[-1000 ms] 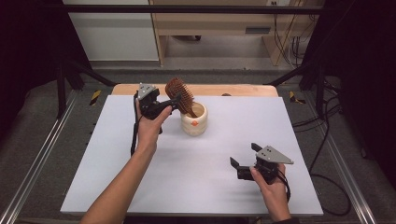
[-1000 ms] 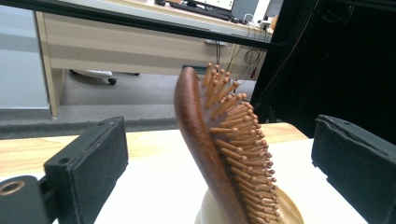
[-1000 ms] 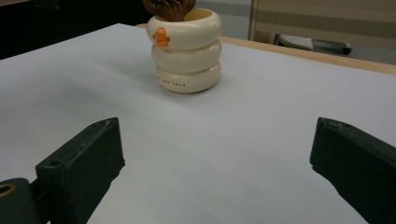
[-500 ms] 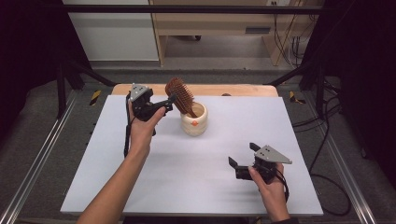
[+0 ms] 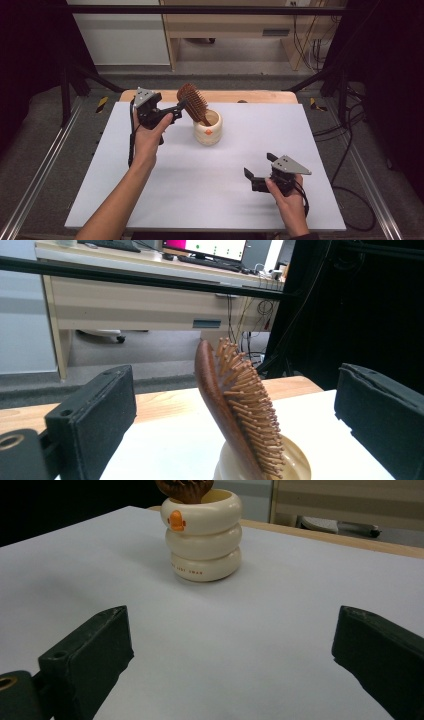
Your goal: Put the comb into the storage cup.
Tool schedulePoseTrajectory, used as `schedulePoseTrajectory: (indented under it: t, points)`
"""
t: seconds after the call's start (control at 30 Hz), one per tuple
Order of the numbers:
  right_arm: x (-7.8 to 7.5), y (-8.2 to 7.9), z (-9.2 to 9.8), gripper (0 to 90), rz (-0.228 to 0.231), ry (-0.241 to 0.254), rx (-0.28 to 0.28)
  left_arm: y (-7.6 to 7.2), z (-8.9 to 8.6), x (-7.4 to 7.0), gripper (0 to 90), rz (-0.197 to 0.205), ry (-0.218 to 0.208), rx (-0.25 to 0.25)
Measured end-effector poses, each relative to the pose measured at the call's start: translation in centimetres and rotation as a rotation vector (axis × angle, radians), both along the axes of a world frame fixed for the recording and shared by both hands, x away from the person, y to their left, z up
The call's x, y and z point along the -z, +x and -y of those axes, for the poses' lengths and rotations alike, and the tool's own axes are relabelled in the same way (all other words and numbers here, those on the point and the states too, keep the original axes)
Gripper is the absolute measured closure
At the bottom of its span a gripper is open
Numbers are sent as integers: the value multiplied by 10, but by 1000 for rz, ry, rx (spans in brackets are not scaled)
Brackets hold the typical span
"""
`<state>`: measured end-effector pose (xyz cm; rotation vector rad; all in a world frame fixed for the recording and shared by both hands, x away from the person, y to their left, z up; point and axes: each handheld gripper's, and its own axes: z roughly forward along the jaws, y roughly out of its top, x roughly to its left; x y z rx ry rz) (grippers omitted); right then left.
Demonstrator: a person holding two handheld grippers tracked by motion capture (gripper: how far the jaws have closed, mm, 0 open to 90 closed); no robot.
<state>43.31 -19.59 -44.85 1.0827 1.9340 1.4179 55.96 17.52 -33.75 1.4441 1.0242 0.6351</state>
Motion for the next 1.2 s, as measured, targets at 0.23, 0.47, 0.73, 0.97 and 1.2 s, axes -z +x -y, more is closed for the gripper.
schedulePoseTrajectory:
  t: [0.23, 0.47, 0.73, 0.97, 1.2]
  points:
    - [0, 0, 0, 33, 1, -1, -1, -3, 3, -5, 34, 12, -6, 17]
    - [0, 0, 0, 33, -1, 3, -1, -6, 5, -7, 33, 19, -19, 33]
    - [0, 0, 1, 33, -2, 7, -4, -10, 3, -12, 32, 29, -24, 48]
    - [0, 0, 0, 35, -3, -1, -6, -15, -1, -17, 31, 52, 2, 60]
    - [0, 0, 1, 37, -4, -1, -7, -18, -5, -20, 30, 54, -10, 61]
